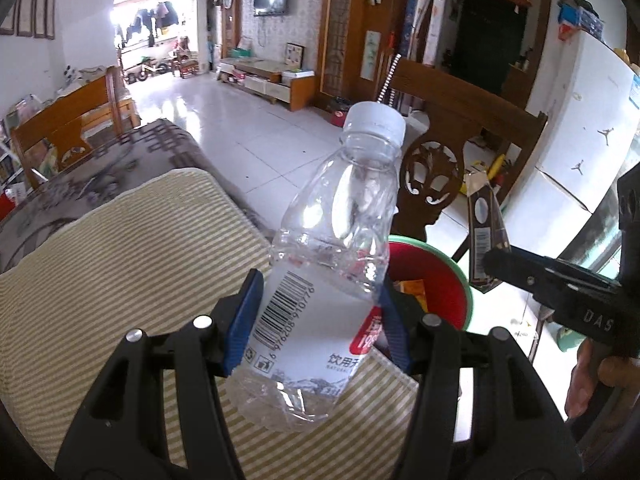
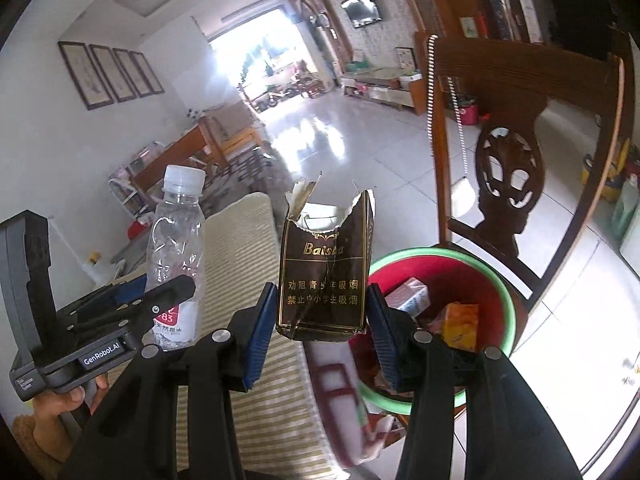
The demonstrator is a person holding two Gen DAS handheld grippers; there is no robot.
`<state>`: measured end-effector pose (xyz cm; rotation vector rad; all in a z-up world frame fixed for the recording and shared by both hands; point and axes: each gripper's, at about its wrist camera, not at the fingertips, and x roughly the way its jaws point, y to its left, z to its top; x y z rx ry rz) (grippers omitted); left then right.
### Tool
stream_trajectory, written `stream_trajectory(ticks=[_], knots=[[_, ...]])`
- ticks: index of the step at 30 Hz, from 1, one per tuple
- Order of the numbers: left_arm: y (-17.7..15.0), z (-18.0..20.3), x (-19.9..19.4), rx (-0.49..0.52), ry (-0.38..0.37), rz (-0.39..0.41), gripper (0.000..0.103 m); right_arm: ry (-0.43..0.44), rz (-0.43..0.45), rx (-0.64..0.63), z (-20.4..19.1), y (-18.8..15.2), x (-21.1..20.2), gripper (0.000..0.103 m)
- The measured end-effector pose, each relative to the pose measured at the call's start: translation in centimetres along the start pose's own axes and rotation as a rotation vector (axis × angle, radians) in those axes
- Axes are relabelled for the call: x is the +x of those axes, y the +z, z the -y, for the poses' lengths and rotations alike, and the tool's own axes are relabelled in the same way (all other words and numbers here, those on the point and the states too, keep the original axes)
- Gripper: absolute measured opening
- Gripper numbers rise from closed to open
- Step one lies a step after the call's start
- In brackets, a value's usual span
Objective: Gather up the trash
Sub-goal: 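Carry the bottle and cigarette box over the red bucket and open both tools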
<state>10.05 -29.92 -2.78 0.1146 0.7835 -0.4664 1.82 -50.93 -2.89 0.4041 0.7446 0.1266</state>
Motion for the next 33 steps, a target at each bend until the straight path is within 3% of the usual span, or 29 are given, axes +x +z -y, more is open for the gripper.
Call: stream_trajectory(ticks=[9, 15, 17, 22, 33], knots=[[1.1, 1.5, 3.5, 0.006, -0.057, -0.052, 0.054, -0.061, 0.014, 0.061, 3.1, 0.4, 0.8, 0.044], [1.3, 2.3, 5.3, 0.032, -0.062, -0.069, 0.048, -0.085, 0.004, 0.08, 4.6, 0.3, 1.7, 0.044], [1.3, 2.5, 5.7, 0.034, -0.064, -0.074, 0.042, -0.093, -0.001, 0.08, 4.8, 0.1, 2.0, 0.045], [1.1, 2.9, 7.1, 0.038, -0.063, -0.104, 0.041, -0.106, -0.024, 0.09, 5.6, -0.2, 3.1, 0.044], [0.4, 3.4, 6.9, 0.049, -0.062, -0.1, 0.04, -0.134, -0.065, 0.084, 6.1, -0.7, 4.7, 0.045]])
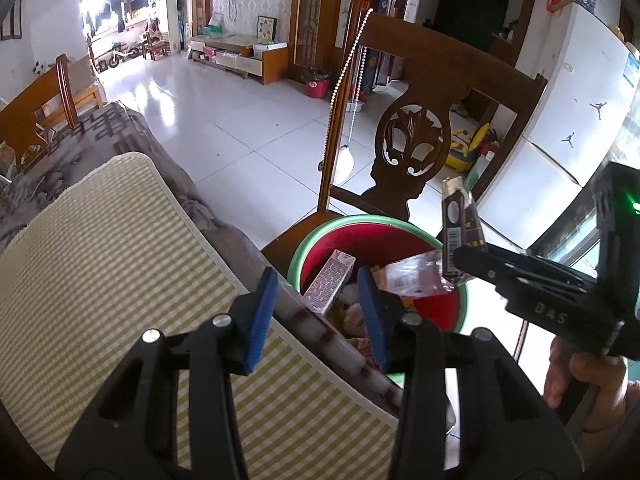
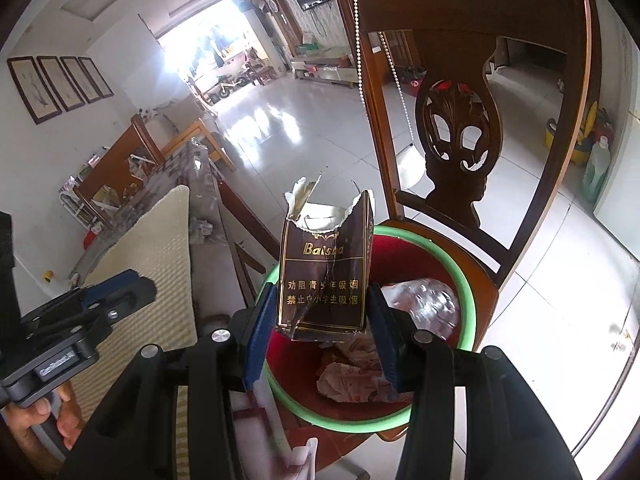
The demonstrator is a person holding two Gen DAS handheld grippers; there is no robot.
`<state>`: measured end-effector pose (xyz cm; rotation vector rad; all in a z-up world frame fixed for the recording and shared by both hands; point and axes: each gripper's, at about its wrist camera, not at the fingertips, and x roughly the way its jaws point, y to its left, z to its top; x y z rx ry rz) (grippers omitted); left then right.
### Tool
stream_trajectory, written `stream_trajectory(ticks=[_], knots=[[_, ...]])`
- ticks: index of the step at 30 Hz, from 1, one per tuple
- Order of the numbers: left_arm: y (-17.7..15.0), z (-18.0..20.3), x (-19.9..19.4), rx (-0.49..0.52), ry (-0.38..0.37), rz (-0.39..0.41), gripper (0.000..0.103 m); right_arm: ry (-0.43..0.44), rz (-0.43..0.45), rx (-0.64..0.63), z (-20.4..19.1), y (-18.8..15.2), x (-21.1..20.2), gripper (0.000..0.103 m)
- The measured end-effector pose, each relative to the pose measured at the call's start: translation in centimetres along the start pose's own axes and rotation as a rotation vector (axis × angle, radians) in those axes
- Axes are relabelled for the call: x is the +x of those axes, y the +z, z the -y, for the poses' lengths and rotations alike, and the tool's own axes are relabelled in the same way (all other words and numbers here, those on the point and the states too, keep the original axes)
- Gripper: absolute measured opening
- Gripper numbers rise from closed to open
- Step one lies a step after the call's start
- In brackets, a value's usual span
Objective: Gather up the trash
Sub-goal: 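Carry the bottle and cigarette box over the red bucket and open both tools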
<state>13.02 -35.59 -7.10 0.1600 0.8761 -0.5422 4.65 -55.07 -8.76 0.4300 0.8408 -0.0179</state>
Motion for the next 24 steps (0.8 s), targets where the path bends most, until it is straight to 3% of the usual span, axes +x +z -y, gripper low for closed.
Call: stream_trajectory(ticks=[4, 8, 19, 24], knots=[[-0.2, -0.2, -0.9, -0.002, 0.009, 0.02, 0.04, -0.029, -0.015, -0.008, -0.1, 0.3, 0.8, 0.047], [-0.6, -0.7, -1.5, -0.007, 0.019, 0.025, 0.04, -0.067, -0.018, -0.008, 0.1, 0.2, 1.2, 0.059], [-1.7, -2.5, -4.3, -0.051, 0.017, 0.05, 0.043, -0.066, -0.007, -0.031, -2.4, -0.8, -1.3, 0.065], [-3.1, -4.8, -8.2, -0.119, 0.018, 0.116, 0.055, -0.047, 0.038, -0.071, -5.4, -0.3, -3.5, 0.066]])
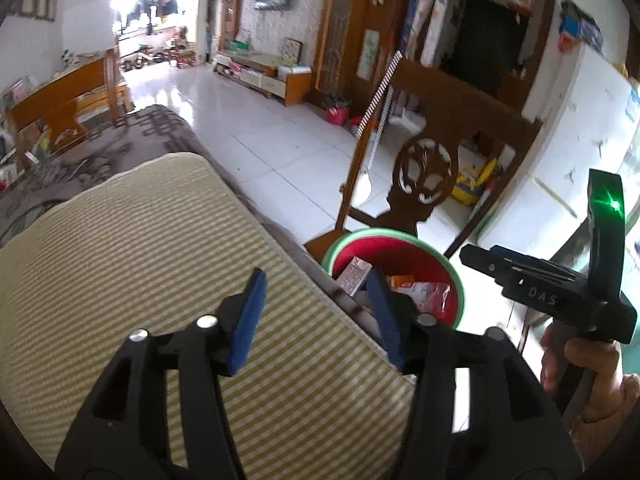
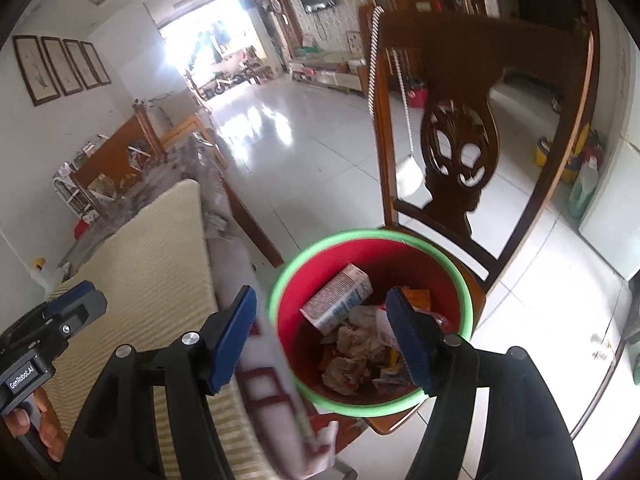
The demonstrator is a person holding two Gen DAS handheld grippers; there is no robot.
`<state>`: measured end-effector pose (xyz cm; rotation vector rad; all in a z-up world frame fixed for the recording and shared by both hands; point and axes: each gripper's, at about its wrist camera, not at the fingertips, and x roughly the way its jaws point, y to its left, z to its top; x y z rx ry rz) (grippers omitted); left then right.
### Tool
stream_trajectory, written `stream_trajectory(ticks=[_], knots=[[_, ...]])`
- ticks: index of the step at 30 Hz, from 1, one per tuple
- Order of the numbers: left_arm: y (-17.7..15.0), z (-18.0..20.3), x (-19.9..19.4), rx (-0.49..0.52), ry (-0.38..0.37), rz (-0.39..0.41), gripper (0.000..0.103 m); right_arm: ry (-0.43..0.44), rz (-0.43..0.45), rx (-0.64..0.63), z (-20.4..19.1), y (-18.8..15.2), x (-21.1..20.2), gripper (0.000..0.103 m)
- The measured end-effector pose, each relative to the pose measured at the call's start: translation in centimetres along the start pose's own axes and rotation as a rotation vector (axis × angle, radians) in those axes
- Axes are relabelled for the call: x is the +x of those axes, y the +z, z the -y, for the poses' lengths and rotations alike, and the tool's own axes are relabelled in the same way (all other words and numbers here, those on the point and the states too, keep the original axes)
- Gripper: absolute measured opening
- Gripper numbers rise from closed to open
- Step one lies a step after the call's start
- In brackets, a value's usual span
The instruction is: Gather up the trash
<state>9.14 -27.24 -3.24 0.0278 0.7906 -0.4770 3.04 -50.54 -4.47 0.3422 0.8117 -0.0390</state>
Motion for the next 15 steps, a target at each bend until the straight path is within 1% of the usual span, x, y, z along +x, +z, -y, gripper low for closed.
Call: stream_trajectory(ticks=[2, 4, 6, 7, 9, 10, 11, 13, 14, 15], knots=[[-0.2, -1.3, -1.7, -0.03, 0.003, 0.028, 0.058, 0.017, 0.024, -0.037, -2.1, 0.3, -1.1, 0.066], [-0.5, -3.0, -3.8, -0.059, 0.023, 0.066, 0.062, 0.035, 0.046, -0.077, -4.2, 0.6, -2.1, 0.067], [-0.8, -4.7, -5.7, -0.078, 0.047, 0.098, 0.068, 0.052, 0.072, -0.109, -6.2, 0.8, -2.9, 0.073], [-1.1, -5.8, -7.1, -0.091, 0.061, 0.124, 0.071, 0.068, 0.088, -0.128, -7.6, 0.9, -3.4, 0.073], [-1.4, -7.6, -9.1, -0.107, 0.08, 0.166, 0.086, 0.106, 0.117, -0.16, -10.2, 1.1, -4.3, 0.077], [-1.7, -8.7, -10.4, -0.117, 0.092, 0.197, 0.09, 0.13, 0.135, -0.173, -11.5, 1.2, -4.6, 0.078], [-2.0, -9.6, -11.6, -0.124, 0.101, 0.231, 0.099, 0.16, 0.157, -0.186, -13.0, 1.2, -5.0, 0.081], [-3.0, -11.5, -13.7, -0.125, 0.131, 0.309, 0.098, 0.208, 0.197, -0.21, -15.5, 1.0, -5.4, 0.084], [-3.5, -12.4, -14.4, -0.118, 0.151, 0.329, 0.098, 0.233, 0.221, -0.221, -16.8, 0.9, -5.6, 0.089], [-3.8, -13.0, -14.7, -0.111, 0.166, 0.338, 0.098, 0.254, 0.25, -0.229, -17.9, 0.7, -5.6, 0.096]])
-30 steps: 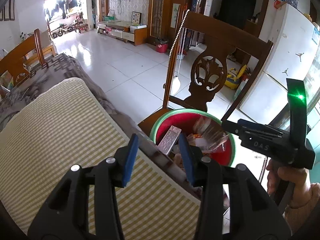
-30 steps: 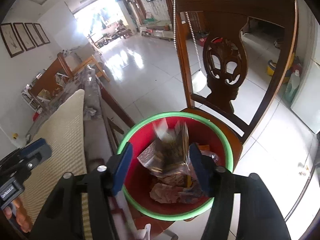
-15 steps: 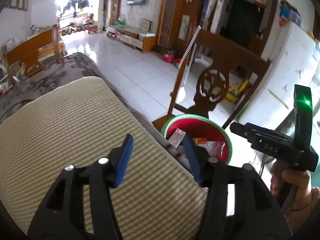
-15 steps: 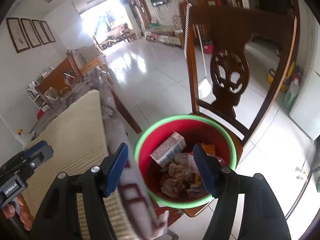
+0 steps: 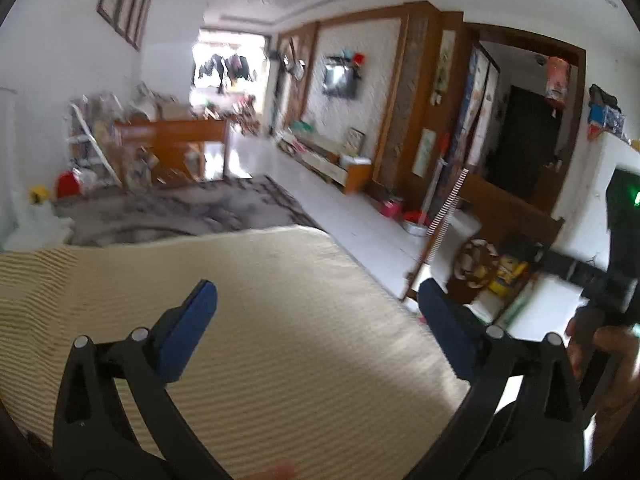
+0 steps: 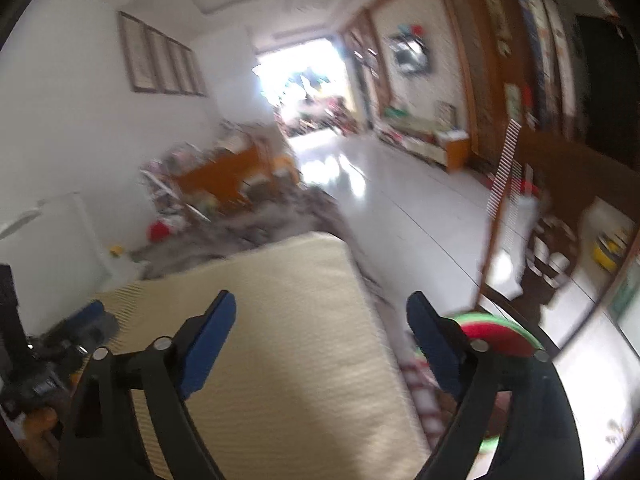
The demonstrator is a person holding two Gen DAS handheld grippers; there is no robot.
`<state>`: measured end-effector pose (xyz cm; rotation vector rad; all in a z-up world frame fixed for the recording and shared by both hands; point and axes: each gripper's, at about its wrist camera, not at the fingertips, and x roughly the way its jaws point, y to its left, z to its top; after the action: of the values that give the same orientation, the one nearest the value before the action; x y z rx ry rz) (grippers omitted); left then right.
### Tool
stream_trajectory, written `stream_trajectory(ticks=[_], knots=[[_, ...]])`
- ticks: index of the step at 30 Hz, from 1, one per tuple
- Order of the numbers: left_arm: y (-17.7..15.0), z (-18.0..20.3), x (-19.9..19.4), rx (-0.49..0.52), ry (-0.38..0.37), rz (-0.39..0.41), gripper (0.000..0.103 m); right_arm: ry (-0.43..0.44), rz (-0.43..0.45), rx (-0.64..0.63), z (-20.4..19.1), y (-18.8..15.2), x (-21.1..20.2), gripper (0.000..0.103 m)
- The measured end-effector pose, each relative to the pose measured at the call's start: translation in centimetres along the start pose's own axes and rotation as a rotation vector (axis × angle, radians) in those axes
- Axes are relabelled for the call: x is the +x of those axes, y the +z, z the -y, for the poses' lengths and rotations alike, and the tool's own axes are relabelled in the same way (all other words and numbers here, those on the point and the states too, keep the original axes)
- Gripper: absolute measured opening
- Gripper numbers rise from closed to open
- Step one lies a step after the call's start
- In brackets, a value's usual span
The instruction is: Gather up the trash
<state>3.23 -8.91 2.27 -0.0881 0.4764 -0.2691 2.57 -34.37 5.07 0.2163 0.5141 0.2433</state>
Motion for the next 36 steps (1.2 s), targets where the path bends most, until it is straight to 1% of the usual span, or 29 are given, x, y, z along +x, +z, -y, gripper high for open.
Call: stream_trajectory(ticks=[1, 2, 3, 4, 5, 6, 8, 9, 10, 12, 14, 16, 18, 23, 28, 36], knots=[[-0.3, -1.1, -0.5, 0.009, 0.025, 0.018, 0.098, 0.02, 0.053, -0.007, -1.4, -0.1, 0.2, 0.096], [-0.5, -1.8, -0.8, 0.01, 0.049, 0.037, 0.098, 0.021, 0.11, -0.011, -2.6, -0.3, 0.4, 0.096], [-0.7, -2.6, -1.1, 0.004, 0.077, 0.06, 0.098, 0.006, 0.162, -0.013, -3.6, -0.8, 0.7, 0.096], [-0.8, -3.5, -1.6, -0.013, 0.119, 0.094, 0.098, -0.031, 0.207, -0.009, -4.8, -1.5, 1.4, 0.096], [-0.8, -3.9, -1.9, -0.021, 0.139, 0.113, 0.098, -0.057, 0.221, -0.002, -5.4, -2.2, 2.1, 0.096], [-0.8, -4.4, -2.2, -0.028, 0.182, 0.138, 0.098, -0.079, 0.211, 0.001, -6.1, -3.1, 3.3, 0.096], [-0.9, -4.9, -2.7, -0.018, 0.236, 0.17, 0.098, -0.09, 0.128, -0.035, -6.9, -4.0, 5.2, 0.096], [-0.9, -5.1, -2.8, -0.017, 0.256, 0.184, 0.098, -0.098, 0.084, -0.058, -7.3, -4.2, 6.2, 0.096], [-0.9, -5.1, -2.8, -0.024, 0.265, 0.19, 0.098, -0.111, 0.058, -0.08, -7.7, -4.3, 7.0, 0.096], [-0.8, -5.6, -2.9, -0.057, 0.269, 0.187, 0.098, -0.128, 0.076, -0.102, -8.3, -4.8, 7.4, 0.096], [-0.9, -6.3, -3.1, -0.077, 0.286, 0.186, 0.098, -0.139, 0.078, -0.153, -8.8, -5.2, 7.8, 0.096], [-1.0, -6.4, -3.2, -0.083, 0.314, 0.185, 0.098, -0.153, 0.073, -0.187, -9.0, -5.5, 8.0, 0.096], [-1.3, -6.6, -3.5, -0.082, 0.33, 0.18, 0.098, -0.156, 0.068, -0.184, -8.7, -6.1, 7.7, 0.096], [-1.9, -6.3, -3.2, -0.064, 0.342, 0.145, 0.098, -0.157, 0.062, -0.155, -8.4, -6.5, 7.3, 0.096], [-2.3, -6.3, -3.1, -0.068, 0.325, 0.13, 0.098, -0.156, 0.047, -0.143, -8.3, -6.4, 7.3, 0.096], [-2.6, -6.2, -2.4, -0.055, 0.321, 0.104, 0.098, -0.148, 0.022, -0.144, -8.2, -6.5, 7.7, 0.096]])
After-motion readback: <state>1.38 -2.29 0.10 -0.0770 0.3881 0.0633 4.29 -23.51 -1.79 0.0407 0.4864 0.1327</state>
